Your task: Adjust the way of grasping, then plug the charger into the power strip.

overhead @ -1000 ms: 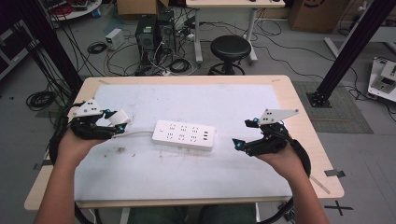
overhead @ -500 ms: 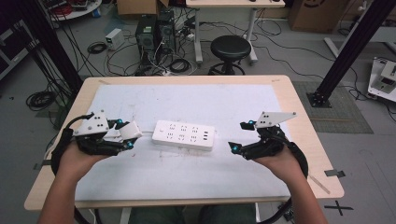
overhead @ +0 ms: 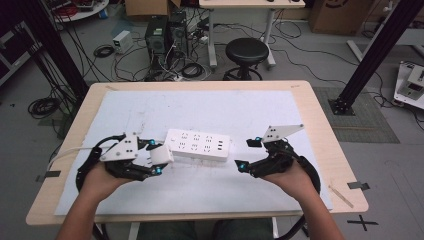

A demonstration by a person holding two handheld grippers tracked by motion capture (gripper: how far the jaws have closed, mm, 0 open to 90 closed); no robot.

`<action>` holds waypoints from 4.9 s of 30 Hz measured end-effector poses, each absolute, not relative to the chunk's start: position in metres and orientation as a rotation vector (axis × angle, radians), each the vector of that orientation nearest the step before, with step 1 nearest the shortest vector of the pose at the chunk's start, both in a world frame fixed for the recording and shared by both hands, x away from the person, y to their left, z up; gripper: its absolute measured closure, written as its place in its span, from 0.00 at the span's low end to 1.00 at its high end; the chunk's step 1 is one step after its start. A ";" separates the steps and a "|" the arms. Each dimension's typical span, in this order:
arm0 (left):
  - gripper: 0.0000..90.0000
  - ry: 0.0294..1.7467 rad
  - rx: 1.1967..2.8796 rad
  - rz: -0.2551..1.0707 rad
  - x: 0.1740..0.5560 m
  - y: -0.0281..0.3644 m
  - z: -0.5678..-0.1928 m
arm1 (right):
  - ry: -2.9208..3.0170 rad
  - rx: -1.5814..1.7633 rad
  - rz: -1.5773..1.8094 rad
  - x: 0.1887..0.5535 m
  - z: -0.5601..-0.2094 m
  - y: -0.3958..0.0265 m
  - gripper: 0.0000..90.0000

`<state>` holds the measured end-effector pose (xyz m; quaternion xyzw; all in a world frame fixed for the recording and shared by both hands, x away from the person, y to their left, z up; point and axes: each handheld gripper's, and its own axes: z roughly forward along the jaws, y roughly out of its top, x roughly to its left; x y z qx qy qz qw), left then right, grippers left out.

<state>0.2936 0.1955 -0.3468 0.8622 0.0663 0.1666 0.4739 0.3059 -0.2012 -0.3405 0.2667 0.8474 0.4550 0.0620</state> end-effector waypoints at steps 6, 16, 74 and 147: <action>0.47 0.093 2.119 0.379 0.300 0.163 -0.371 | 2.629 0.928 1.482 0.314 -0.355 -0.193 0.19; 0.47 -0.042 2.117 0.492 0.291 0.133 -0.381 | 2.710 1.074 1.652 0.317 -0.384 -0.173 0.19; 0.22 0.023 2.011 0.635 0.267 0.137 -0.355 | 2.614 1.199 2.046 0.330 -0.397 -0.162 0.70; 0.21 0.549 2.126 0.437 0.312 0.265 -0.370 | 3.034 0.204 0.187 0.454 -0.349 -0.040 0.70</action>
